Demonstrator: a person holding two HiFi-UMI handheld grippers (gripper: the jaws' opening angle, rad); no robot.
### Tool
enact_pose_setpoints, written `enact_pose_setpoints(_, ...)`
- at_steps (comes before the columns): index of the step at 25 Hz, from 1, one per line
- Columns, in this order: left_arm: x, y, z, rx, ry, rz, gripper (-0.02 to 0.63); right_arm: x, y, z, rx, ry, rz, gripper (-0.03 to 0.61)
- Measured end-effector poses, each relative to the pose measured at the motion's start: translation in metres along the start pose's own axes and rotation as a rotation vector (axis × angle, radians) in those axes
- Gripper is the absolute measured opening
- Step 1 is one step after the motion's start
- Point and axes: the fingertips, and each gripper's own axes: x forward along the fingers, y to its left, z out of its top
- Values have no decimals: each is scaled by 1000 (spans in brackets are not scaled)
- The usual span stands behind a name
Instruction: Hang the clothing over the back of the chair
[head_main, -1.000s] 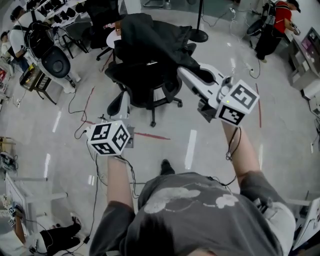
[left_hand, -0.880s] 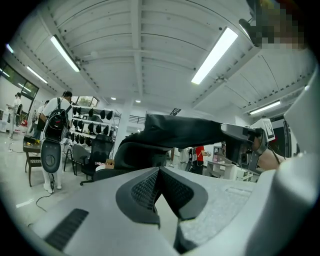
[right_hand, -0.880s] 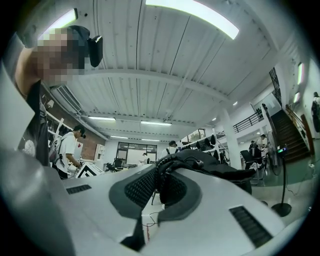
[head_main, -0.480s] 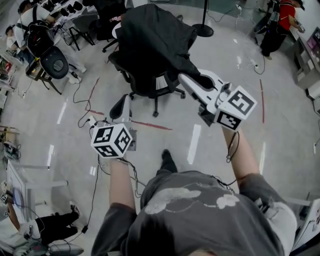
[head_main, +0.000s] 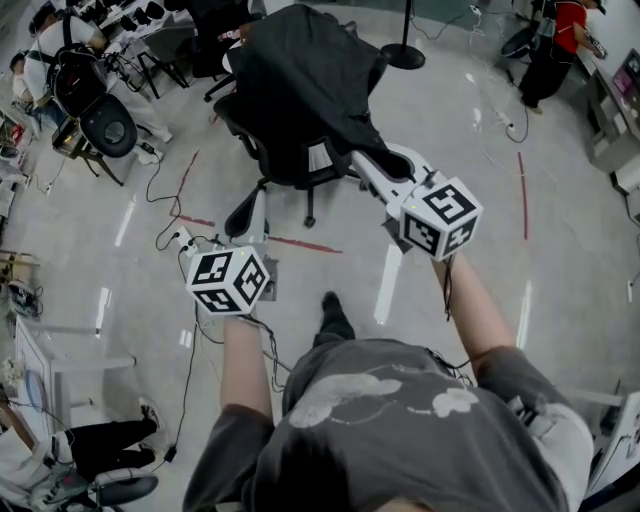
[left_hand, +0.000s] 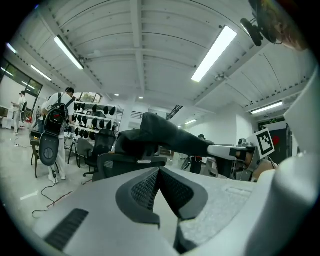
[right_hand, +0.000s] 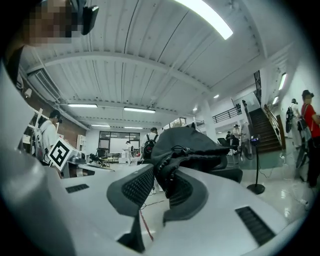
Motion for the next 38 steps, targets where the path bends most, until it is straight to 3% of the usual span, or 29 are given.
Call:
enact_pose_setpoints(4,-5,-10,-2,-2,5,-3,2,-8,-6,-18,82,25,-28,80)
enact_pose_setpoints(8,-10,-14,-9,-1,7,-7,2,-12,-9,-32,137,36,-66,251)
enact_pose_setpoints(11,-12,-18,-13,9,16,-14,2,-19,-15,-39,148,31,-115,319)
enact_pose_setpoints(18,-15,-26,-16,10,12,-36,2,-37,-13,-57,167,61,-124,330)
enact_pose_setpoints(25,-27,-39,-17,9,5,-55,2,-59,3,-58,119,89,-114,255)
enact_pose_setpoints(35,-57,-55,-22,26,11,-55,2,-86,21,-59,137,77,-131,-3)
enact_pose_setpoints(38,-66,-60,-27,25,17,-51,2,-93,29,-59,127,79,-115,-8)
